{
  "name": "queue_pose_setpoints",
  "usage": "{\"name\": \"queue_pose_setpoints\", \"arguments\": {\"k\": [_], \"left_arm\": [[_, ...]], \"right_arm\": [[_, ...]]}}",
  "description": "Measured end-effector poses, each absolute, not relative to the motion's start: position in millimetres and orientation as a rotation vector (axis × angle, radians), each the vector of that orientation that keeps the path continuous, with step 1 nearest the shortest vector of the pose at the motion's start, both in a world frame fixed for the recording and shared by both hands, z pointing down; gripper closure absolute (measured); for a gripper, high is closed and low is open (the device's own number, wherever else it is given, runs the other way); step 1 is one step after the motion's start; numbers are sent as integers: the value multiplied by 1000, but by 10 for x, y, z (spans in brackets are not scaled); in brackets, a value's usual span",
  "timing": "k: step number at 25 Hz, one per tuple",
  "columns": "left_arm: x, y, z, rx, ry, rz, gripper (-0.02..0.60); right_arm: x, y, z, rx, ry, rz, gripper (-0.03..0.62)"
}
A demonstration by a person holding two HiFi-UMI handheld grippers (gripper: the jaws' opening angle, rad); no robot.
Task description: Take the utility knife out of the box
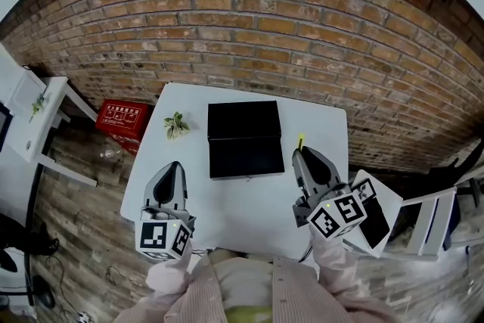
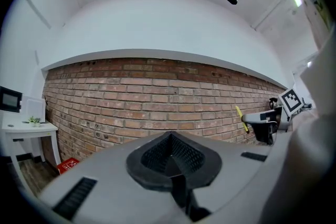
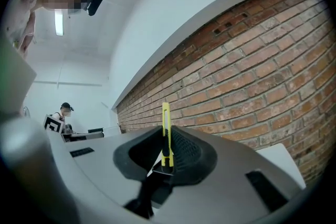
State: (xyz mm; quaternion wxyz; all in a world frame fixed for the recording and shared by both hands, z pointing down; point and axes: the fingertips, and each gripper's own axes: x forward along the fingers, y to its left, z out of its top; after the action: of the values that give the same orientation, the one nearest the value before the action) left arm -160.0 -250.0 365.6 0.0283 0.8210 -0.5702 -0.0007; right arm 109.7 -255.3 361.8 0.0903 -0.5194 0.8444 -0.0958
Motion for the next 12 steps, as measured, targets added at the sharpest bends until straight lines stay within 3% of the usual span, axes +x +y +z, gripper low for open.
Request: {"name": "queue_pose_setpoints", "arguments": {"k": [12], "left_arm": [[-1625, -2499, 3674, 2522, -1779, 16, 589]], "right_arm": [[1104, -2558, 3628, -1553, 2532, -268, 542]]}}
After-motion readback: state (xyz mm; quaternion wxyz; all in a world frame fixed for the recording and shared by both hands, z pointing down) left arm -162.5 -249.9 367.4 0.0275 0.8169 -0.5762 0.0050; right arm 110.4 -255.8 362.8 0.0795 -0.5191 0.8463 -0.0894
